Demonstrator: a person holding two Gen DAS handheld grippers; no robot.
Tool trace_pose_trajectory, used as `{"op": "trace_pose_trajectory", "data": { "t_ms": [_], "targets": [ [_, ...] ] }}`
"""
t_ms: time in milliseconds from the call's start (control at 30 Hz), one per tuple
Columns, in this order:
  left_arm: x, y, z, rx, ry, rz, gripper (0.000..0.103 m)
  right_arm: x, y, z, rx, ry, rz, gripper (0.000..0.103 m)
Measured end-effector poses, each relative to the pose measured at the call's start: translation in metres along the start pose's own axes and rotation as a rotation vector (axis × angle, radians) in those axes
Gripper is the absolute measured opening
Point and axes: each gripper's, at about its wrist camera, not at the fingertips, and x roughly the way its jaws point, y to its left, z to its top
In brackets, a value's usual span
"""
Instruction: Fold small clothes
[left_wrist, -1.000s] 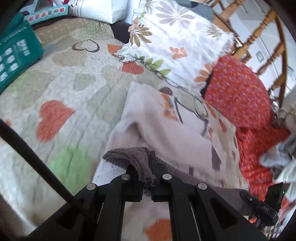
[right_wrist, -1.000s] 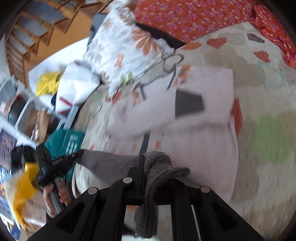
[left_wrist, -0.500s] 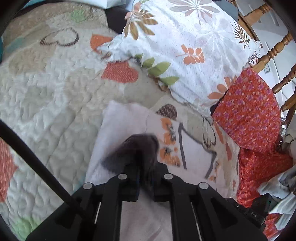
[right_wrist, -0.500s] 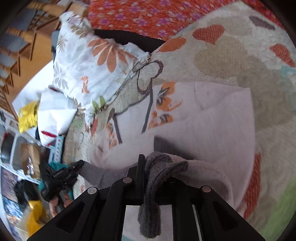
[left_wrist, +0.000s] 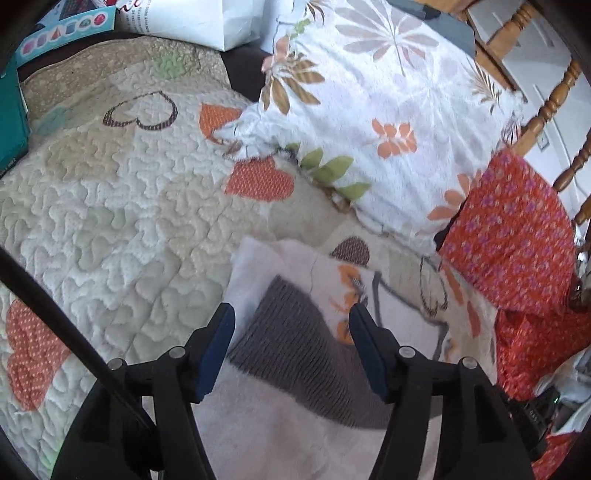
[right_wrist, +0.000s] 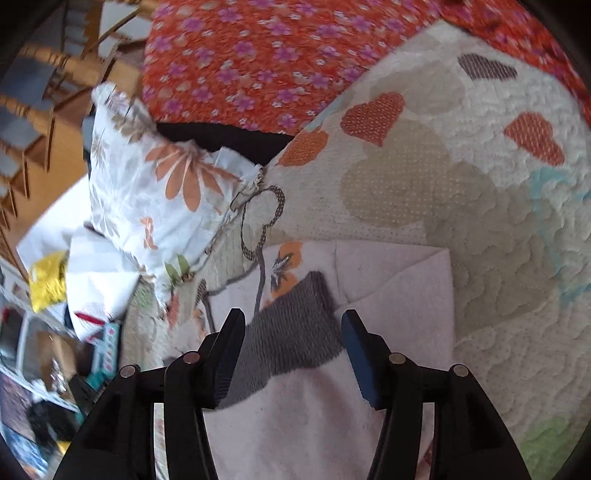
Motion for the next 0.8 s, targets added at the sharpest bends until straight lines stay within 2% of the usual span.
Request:
{"op": "trace_pose_trajectory", "data": {
  "t_ms": [200, 367, 400, 433, 500, 567, 633, 733, 800],
  "targets": [
    [-0.008, 0.015, -0.015, 0.021, 0.068, 0.018, 0.063, 0.008, 0.009, -0.021, -0.175, 0.058, -0.17, 0.06],
    [-0.019, 0.022, -0.025, 0.076, 0.099, 0.056, 0.063, 0.018, -0.001, -0.04, -0.224, 0.13, -0.259, 0.059],
    [-0.021, 0.023, -0.027, 0.091, 0.101, 0.07, 0.063, 0.019, -0.002, -0.044, -0.229, 0.148, -0.262, 0.051],
    [-0.023, 0.023, -0.028, 0.104, 0.102, 0.081, 0.063, 0.019, -0.003, -0.049, -0.23, 0.164, -0.261, 0.03],
    [-0.026, 0.023, -0.031, 0.135, 0.104, 0.099, 0.063, 0.013, -0.006, -0.051, -0.196, 0.176, -0.212, 0.007],
    [-0.03, 0.023, -0.034, 0.168, 0.101, 0.119, 0.063, -0.003, -0.014, -0.053, -0.157, 0.154, -0.191, 0.007],
    [-0.034, 0.023, -0.036, 0.191, 0.095, 0.14, 0.063, -0.018, -0.025, -0.054, -0.138, 0.138, -0.214, 0.005],
    [-0.036, 0.025, -0.039, 0.21, 0.102, 0.149, 0.063, -0.038, -0.052, -0.062, -0.068, 0.156, -0.228, 0.005],
    [-0.034, 0.027, -0.042, 0.207, 0.115, 0.153, 0.063, -0.043, -0.056, -0.066, -0.07, 0.161, -0.246, 0.006]
  ]
}}
